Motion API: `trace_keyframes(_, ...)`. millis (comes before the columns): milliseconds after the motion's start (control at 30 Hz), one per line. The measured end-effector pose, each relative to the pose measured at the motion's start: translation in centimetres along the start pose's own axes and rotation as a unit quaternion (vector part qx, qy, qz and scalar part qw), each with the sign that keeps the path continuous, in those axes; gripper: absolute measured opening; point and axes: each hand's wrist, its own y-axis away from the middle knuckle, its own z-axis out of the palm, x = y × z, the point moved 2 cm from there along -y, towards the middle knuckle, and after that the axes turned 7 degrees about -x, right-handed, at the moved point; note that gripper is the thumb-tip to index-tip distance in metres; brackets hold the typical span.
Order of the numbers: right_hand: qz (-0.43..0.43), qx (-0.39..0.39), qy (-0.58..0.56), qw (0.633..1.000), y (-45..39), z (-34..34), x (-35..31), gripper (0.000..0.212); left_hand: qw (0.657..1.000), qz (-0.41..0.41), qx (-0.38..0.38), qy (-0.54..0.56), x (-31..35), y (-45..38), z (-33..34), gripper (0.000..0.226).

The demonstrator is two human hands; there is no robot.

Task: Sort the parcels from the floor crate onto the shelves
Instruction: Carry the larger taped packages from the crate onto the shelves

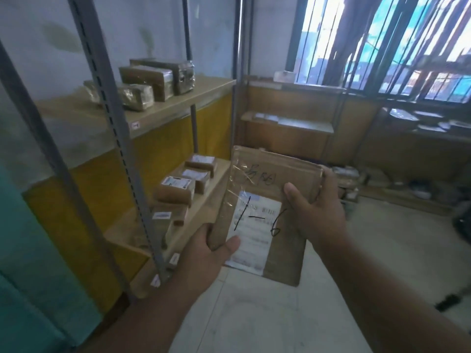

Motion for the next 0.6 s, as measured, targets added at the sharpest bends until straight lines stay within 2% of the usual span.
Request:
trace_keyframes(67, -0.008, -0.005, 0.006, 1.0, -4.3, -1.0, 1.9, 0.057, 1.0, 0.0, 0.027, 0.012, 0.2, -4.1, 2.5, 0.046)
trace_keyframes(167, -0.027, -0.055, 0.009, 0.998, -11.6, -1.9, 3.0, 0.058, 0.997, 0.0, 0.07, 0.033, 1.4, -10.2, 5.5, 0.019)
trace_keyframes(267, -0.042, -0.097, -0.012, 0.994, -18.6, -2.5, 2.7, 0.051, 0.993, 0.003, 0.103, 0.054, 3.7, -15.3, 7.1, 0.016)
trace_keyframes(400, -0.056, -0.147, -0.022, 0.987, -26.9, -1.3, 2.8, 0.054, 0.987, 0.011, 0.155, 0.039, 5.9, -21.6, 7.2, 0.013)
trace_keyframes(600, -0.089, -0.168, -0.042, 0.981, -38.4, 3.2, 3.5, 0.057, 0.978, 0.039, 0.204, 0.027, 7.7, -32.1, 5.0, 0.014)
